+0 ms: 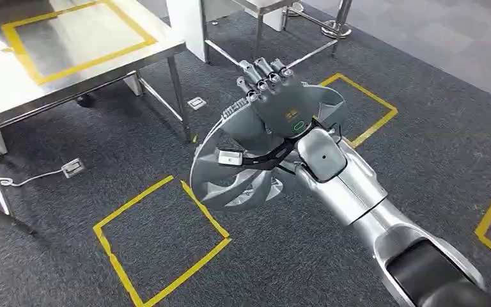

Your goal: Take the parts from the cabinet and place them on the table.

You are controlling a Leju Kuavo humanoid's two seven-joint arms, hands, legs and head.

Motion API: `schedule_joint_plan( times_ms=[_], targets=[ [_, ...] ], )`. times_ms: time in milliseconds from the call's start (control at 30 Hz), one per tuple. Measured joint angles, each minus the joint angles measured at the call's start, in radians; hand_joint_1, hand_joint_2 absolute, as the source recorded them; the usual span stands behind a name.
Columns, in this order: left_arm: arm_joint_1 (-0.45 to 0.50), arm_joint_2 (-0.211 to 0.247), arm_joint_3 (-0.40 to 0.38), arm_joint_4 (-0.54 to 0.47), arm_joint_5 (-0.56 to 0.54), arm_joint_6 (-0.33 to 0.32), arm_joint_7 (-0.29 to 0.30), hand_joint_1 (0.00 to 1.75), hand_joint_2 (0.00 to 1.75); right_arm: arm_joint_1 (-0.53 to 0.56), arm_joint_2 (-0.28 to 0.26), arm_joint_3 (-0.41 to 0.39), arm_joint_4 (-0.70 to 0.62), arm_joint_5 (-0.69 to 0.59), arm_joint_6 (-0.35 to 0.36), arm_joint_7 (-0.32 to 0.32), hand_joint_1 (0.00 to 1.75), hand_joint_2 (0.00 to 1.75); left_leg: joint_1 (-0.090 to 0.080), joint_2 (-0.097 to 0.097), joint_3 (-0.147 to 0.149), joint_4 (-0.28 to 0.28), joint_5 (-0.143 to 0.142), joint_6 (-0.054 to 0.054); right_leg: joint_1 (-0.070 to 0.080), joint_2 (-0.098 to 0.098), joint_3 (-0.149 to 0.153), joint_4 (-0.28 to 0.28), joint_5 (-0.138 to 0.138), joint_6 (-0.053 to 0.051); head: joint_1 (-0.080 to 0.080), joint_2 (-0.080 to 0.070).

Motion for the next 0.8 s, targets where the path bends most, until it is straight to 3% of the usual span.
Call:
schedule_joint_plan(
  times_ms=[33, 67, 100, 167, 200, 233, 300, 367, 400, 433, 467, 533, 567, 600, 633, 700, 733, 767, 800],
  targets=[
    [0.001, 0.000, 0.000, 0.000, -0.001, -0.002, 0.007, 0.00, 1.75, 0.005, -0.004, 0.000, 0.002, 0.000, 0.000, 0.000, 1.75, 1.75, -0.001, -0.019, -0.001, 0.000, 0.001, 0.001, 0.001, 0.002, -0.038, 0.072, -0.020, 0.000, 0.000, 0.000],
    [0.003, 0.001, 0.000, 0.000, -0.001, -0.005, 0.014, 0.00, 1.75, 0.008, -0.005, 0.000, 0.005, 0.000, 0.001, -0.003, 1.75, 1.75, -0.001, -0.034, -0.002, 0.001, 0.002, 0.001, 0.001, 0.002, -0.052, 0.090, -0.014, -0.002, 0.001, 0.000],
    [0.005, 0.002, 0.000, 0.000, -0.002, -0.009, 0.018, 0.00, 1.75, 0.008, -0.005, 0.000, 0.008, 0.000, 0.002, -0.005, 1.75, 1.75, -0.001, -0.050, -0.002, 0.001, 0.004, -0.001, 0.001, 0.004, -0.041, 0.058, 0.016, -0.006, 0.000, 0.000],
    [0.004, 0.002, 0.000, 0.000, -0.003, -0.013, 0.017, 0.00, 1.75, 0.006, -0.005, 0.000, 0.008, -0.002, 0.001, -0.005, 1.75, 1.75, -0.001, -0.073, -0.002, 0.002, 0.006, -0.004, 0.001, 0.017, 0.035, -0.104, 0.106, -0.016, 0.001, 0.000],
    [0.004, 0.001, 0.000, 0.000, -0.003, -0.014, 0.014, 0.00, 1.75, 0.006, -0.007, 0.000, 0.008, -0.002, 0.001, -0.006, 1.75, 1.75, 0.000, -0.084, -0.002, 0.002, 0.007, -0.005, 0.001, 0.046, 0.080, -0.198, 0.144, -0.023, 0.002, 0.000],
    [0.003, 0.000, 0.000, 0.000, -0.003, -0.016, 0.010, 0.00, 1.75, 0.006, -0.007, 0.000, 0.008, -0.002, 0.000, -0.006, 1.75, 1.75, -0.001, -0.095, -0.007, 0.003, 0.011, -0.014, 0.003, 0.074, 0.088, -0.225, 0.128, -0.024, 0.000, 0.000],
    [0.003, 0.000, 0.000, 0.000, -0.005, -0.017, 0.007, 0.00, 1.75, 0.010, -0.013, 0.000, 0.007, -0.002, 0.000, -0.006, 1.75, 1.75, 0.003, -0.108, -0.014, 0.000, 0.017, -0.027, 0.009, 0.057, 0.085, -0.230, 0.135, -0.025, 0.002, 0.000],
    [0.007, 0.000, 0.000, 0.000, -0.006, -0.019, 0.008, 0.00, 1.75, 0.021, -0.018, -0.003, -0.002, -0.001, 0.001, -0.006, 1.75, 1.75, 0.002, -0.125, -0.016, -0.009, 0.021, -0.044, 0.007, 0.042, 0.092, -0.237, 0.142, -0.038, 0.003, 0.000],
    [0.009, 0.002, 0.000, 0.000, -0.006, -0.020, 0.008, 0.00, 1.75, 0.025, -0.019, -0.006, -0.008, -0.001, 0.001, -0.006, 1.75, 1.75, 0.002, -0.095, -0.023, 0.004, 0.014, -0.044, 0.000, 0.028, 0.097, -0.248, 0.150, -0.044, 0.004, 0.000],
    [0.008, 0.001, 0.000, 0.000, -0.006, -0.021, 0.008, 0.00, 1.75, 0.029, -0.019, -0.006, -0.011, -0.001, 0.000, -0.006, 1.75, 1.75, -0.006, -0.040, -0.041, 0.044, -0.021, -0.047, 0.000, 0.024, 0.098, -0.251, 0.153, -0.051, -0.011, 0.000],
    [0.004, 0.002, 0.000, 0.000, -0.008, -0.022, 0.008, 0.00, 1.75, 0.031, -0.024, -0.010, -0.014, 0.000, 0.001, -0.006, 1.75, 1.75, -0.004, -0.012, -0.070, 0.110, -0.058, -0.049, 0.001, 0.016, 0.098, -0.250, 0.153, -0.054, -0.012, 0.000],
    [0.001, 0.002, 0.000, 0.000, -0.009, -0.022, 0.008, 0.00, 1.75, 0.041, -0.032, -0.011, -0.014, 0.000, 0.001, -0.006, 1.75, 1.75, -0.002, 0.008, -0.133, 0.251, -0.119, -0.053, 0.003, -0.007, 0.097, -0.249, 0.152, -0.056, -0.011, 0.000],
    [0.002, 0.002, 0.000, 0.000, -0.009, -0.022, 0.008, 0.00, 1.75, 0.047, -0.035, -0.011, -0.014, 0.000, 0.002, -0.006, 1.75, 1.75, -0.001, 0.010, -0.148, 0.289, -0.125, -0.055, 0.003, -0.017, 0.097, -0.249, 0.151, -0.056, -0.011, 0.000],
    [0.004, 0.002, 0.000, 0.000, -0.009, -0.023, 0.008, 0.00, 1.75, 0.054, -0.035, -0.011, -0.014, 0.000, 0.002, -0.006, 1.75, 1.75, 0.001, 0.012, -0.137, 0.274, -0.107, -0.057, 0.003, -0.027, 0.097, -0.248, 0.151, -0.055, -0.012, 0.000],
    [0.004, 0.002, 0.000, 0.000, -0.009, -0.023, 0.008, 0.00, 1.75, 0.057, -0.036, -0.011, -0.014, 0.000, 0.002, -0.007, 1.75, 1.75, 0.002, 0.016, -0.103, 0.214, -0.073, -0.058, 0.002, -0.035, 0.097, -0.246, 0.149, -0.053, -0.012, 0.000],
    [0.002, 0.003, 0.000, 0.000, -0.009, -0.023, 0.008, 0.00, 1.75, 0.057, -0.038, -0.013, -0.016, 0.000, 0.002, -0.006, 1.75, 1.75, 0.003, 0.042, 0.001, 0.034, -0.003, -0.058, -0.001, -0.047, 0.097, -0.235, 0.142, -0.042, -0.012, 0.000],
    [-0.001, 0.003, -0.001, 0.000, -0.010, -0.024, 0.008, 0.00, 1.75, 0.057, -0.039, -0.015, -0.019, 0.000, 0.001, -0.006, 1.75, 1.75, -0.004, 0.050, 0.013, 0.017, -0.029, -0.050, 0.004, -0.051, 0.093, -0.232, 0.138, -0.035, -0.012, 0.000],
    [-0.001, 0.001, -0.001, 0.000, -0.011, -0.025, 0.008, 0.00, 1.75, 0.056, -0.042, -0.016, -0.021, 0.000, 0.002, -0.007, 1.75, 1.75, -0.002, 0.041, 0.013, 0.007, -0.017, -0.036, 0.008, -0.054, 0.090, -0.224, 0.136, -0.030, -0.008, 0.000],
    [0.001, 0.001, -0.001, 0.000, -0.012, -0.025, 0.010, 0.00, 1.75, 0.056, -0.043, -0.016, -0.024, -0.003, 0.000, -0.010, 1.75, 1.75, -0.001, 0.038, 0.012, 0.006, -0.012, -0.034, 0.011, -0.054, 0.089, -0.223, 0.135, -0.036, -0.006, 0.000]
  ],
)
